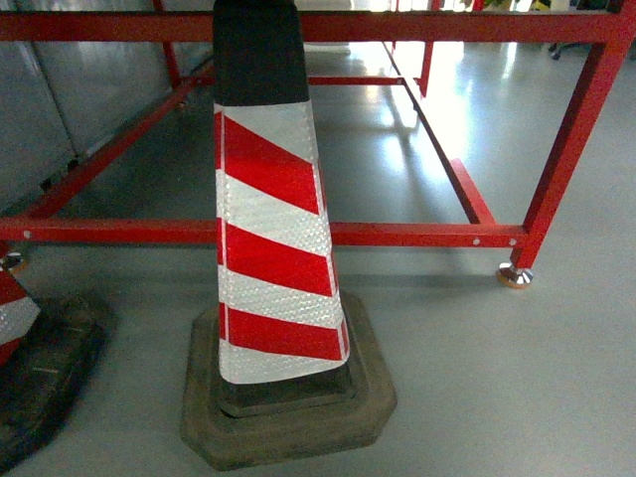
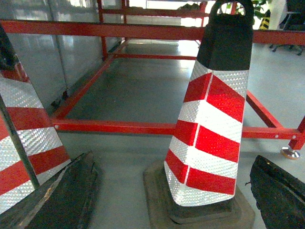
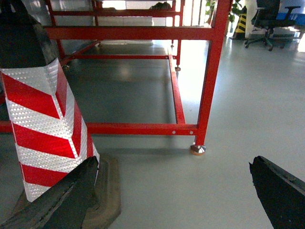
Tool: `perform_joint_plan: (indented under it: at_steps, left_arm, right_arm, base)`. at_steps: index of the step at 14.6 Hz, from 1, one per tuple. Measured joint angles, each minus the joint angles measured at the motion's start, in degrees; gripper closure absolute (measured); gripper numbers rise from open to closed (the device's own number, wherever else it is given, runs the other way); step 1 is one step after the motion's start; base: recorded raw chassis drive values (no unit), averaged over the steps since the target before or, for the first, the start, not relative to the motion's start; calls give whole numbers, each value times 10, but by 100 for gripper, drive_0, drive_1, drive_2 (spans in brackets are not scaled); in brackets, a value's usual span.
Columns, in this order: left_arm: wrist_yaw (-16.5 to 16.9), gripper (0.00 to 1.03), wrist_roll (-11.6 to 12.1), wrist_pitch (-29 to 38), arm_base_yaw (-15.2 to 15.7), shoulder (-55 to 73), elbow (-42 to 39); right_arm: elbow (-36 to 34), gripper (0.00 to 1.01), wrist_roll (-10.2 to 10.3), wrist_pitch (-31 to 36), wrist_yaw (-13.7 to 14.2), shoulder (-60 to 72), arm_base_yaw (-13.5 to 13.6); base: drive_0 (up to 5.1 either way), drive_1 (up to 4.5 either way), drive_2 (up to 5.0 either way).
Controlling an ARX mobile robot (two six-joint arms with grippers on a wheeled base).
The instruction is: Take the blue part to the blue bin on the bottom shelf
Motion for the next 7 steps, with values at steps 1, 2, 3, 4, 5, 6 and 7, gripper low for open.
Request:
perform_joint_plan:
  at_steps: [1,2,3,4,5,6,7]
  left_arm:
    - [0,5,0,0,0,0,0]
    - [0,5,0,0,0,0,0]
    - [0,5,0,0,0,0,0]
    - [0,5,0,0,0,0,0]
    - [0,5,0,0,0,0,0]
    - [0,5,0,0,0,0,0]
    - [0,5,0,0,0,0,0]
  right_arm:
    - [0,3,0,0,0,0,0]
    - [0,3,0,0,0,0,0]
    - [0,3,0,0,0,0,0]
    - [0,3,0,0,0,0,0]
    - [0,3,0,0,0,0,0]
    - [0,3,0,0,0,0,0]
    - [0,3,0,0,0,0,0]
  base:
    - [0,0,0]
    - [0,0,0]
    - [0,0,0]
    - [0,0,0]
    - [0,0,0]
    - [0,0,0]
    - [0,0,0]
